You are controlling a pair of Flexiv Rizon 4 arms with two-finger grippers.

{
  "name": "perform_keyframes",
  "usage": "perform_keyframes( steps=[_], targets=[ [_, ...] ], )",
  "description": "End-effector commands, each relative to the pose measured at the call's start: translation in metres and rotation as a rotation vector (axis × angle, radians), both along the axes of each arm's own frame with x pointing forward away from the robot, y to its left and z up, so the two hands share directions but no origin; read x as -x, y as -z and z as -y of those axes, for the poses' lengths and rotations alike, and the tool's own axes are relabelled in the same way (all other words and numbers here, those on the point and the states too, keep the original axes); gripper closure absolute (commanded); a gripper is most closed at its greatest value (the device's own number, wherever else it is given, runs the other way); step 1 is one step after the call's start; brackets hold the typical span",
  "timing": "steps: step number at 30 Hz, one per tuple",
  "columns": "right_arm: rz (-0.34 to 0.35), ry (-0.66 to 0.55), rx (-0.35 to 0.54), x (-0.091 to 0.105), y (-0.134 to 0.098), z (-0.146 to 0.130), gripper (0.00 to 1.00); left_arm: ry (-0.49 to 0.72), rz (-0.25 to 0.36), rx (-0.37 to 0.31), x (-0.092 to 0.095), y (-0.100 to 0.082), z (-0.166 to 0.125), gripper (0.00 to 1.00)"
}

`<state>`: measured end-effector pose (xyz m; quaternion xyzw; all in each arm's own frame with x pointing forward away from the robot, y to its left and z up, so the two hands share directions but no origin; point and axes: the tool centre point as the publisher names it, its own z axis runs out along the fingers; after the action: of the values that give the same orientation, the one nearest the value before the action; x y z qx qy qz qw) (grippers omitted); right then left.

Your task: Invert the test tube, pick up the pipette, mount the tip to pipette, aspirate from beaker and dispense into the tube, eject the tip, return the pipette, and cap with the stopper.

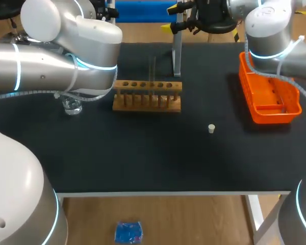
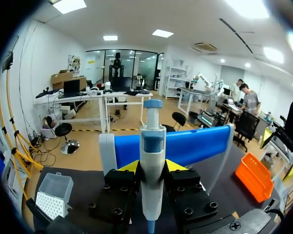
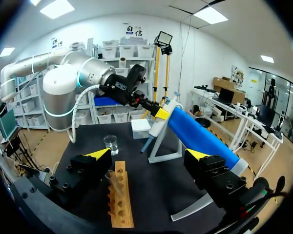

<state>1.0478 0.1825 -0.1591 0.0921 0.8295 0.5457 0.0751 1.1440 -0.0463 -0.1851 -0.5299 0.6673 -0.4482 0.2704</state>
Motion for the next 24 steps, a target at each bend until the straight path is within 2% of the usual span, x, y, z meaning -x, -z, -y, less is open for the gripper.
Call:
perform_keyframes(
  steps=[1,24],
  targets=[
    [-0.002,-0.002,0.003,0.0,-0.001,0.001,0.0,-0.007,-0.006,-0.009,-0.006,0.002,0.003,1.0],
    [-0.002,-0.002,0.003,0.0,-0.001,0.001,0.0,-0.027,-0.03,-0.019,-0.013,0.014,0.002,1.0]
  ],
)
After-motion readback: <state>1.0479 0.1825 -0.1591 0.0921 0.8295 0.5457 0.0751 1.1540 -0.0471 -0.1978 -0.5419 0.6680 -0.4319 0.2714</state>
